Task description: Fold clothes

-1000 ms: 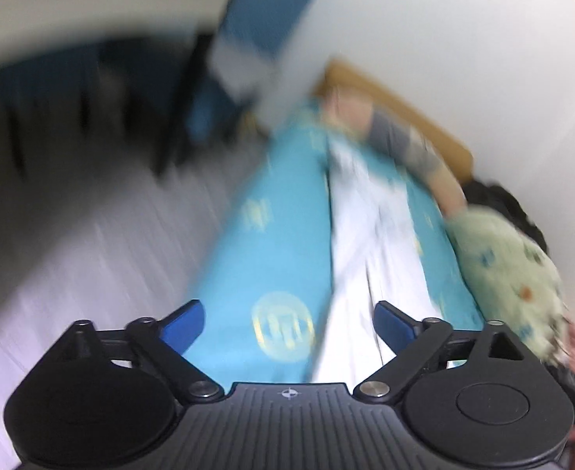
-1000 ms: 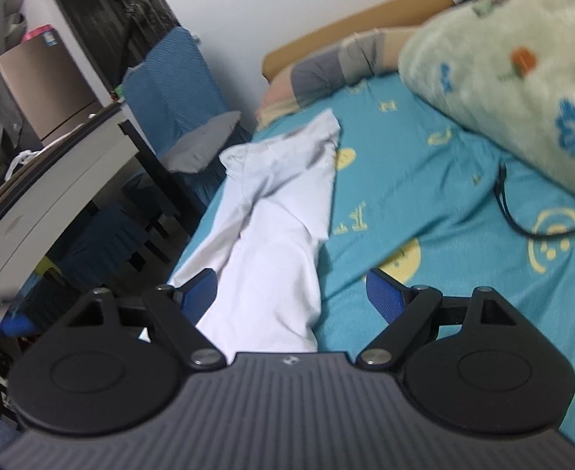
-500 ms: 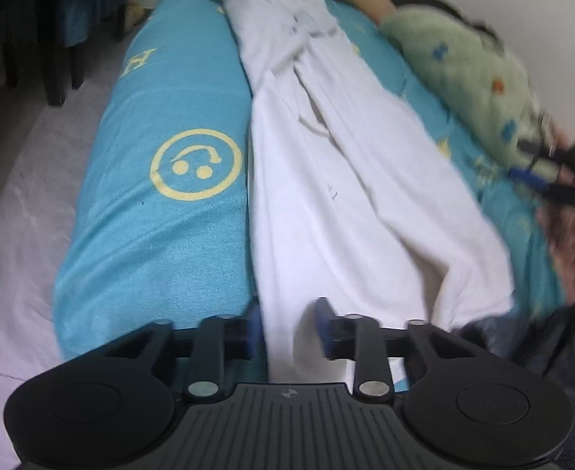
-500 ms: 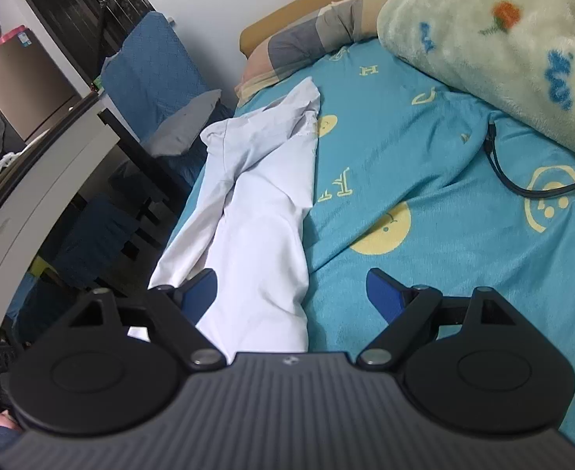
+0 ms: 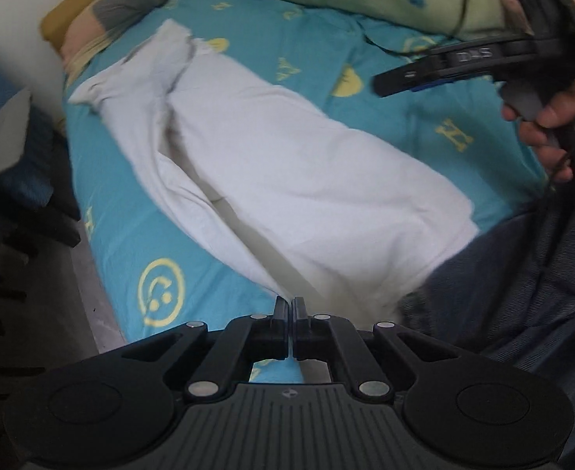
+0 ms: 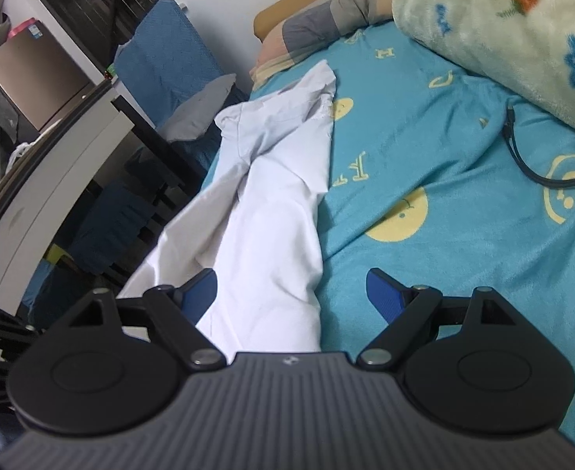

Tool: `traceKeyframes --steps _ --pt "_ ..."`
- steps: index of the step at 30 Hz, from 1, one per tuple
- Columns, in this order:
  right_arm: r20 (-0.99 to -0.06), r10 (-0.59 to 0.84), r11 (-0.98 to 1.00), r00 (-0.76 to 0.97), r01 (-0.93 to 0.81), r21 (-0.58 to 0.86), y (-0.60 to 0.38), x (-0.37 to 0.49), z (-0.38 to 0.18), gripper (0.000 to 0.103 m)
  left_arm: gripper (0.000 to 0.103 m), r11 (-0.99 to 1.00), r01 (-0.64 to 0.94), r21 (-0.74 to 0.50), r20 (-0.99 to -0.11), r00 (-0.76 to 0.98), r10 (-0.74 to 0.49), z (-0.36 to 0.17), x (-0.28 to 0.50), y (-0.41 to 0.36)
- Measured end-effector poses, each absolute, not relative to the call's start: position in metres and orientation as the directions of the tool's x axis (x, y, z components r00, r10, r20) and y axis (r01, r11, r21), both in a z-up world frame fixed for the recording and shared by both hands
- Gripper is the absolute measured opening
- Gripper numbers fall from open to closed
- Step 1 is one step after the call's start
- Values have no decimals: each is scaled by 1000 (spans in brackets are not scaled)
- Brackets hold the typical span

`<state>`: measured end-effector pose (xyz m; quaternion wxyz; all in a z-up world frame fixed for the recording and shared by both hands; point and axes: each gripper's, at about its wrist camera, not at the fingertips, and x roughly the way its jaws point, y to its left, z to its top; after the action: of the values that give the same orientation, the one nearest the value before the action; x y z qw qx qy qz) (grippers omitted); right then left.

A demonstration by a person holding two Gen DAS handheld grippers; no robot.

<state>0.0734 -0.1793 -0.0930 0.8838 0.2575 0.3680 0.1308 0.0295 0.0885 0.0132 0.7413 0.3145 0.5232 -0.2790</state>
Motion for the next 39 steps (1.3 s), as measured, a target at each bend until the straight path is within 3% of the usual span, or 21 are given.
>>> traceKeyframes --steps 4,6,8,10,15,20,23,27,32,39 --pt "-603 423 828 677 -19 560 -184 77 -102 85 3 640 753 154 -977 213 -16 -26 31 51" --pt "-608 446 813 658 -14 582 -185 79 -107 85 7 673 735 85 -994 114 1 -45 37 48" --pt "-608 488 783 626 -6 622 -187 81 -116 85 18 731 683 18 -997 66 -37 -47 48 57" --pt "-604 535 744 590 9 668 -187 79 -126 84 56 793 608 -37 -994 56 -90 -42 63 70" --pt "-607 591 698 532 39 715 -186 75 -142 84 73 912 399 -95 -987 79 -138 -45 105 118" --pt "-621 598 686 507 77 723 -183 65 -150 79 73 926 357 -125 -978 112 -175 -64 133 164" --pt "-628 604 672 491 109 732 -179 57 -155 73 72 894 355 -275 -950 41 -309 -80 139 180" --pt "-631 626 646 458 147 749 -174 48 -162 72 64 816 372 -442 -887 -45 -460 -93 142 192" --pt "-600 724 592 340 141 794 -161 48 -170 71 64 671 472 -572 -806 -172 -566 -104 137 203" --pt "-656 727 653 203 89 752 -136 45 -162 71 67 574 419 -703 -705 -311 -637 -140 122 210"
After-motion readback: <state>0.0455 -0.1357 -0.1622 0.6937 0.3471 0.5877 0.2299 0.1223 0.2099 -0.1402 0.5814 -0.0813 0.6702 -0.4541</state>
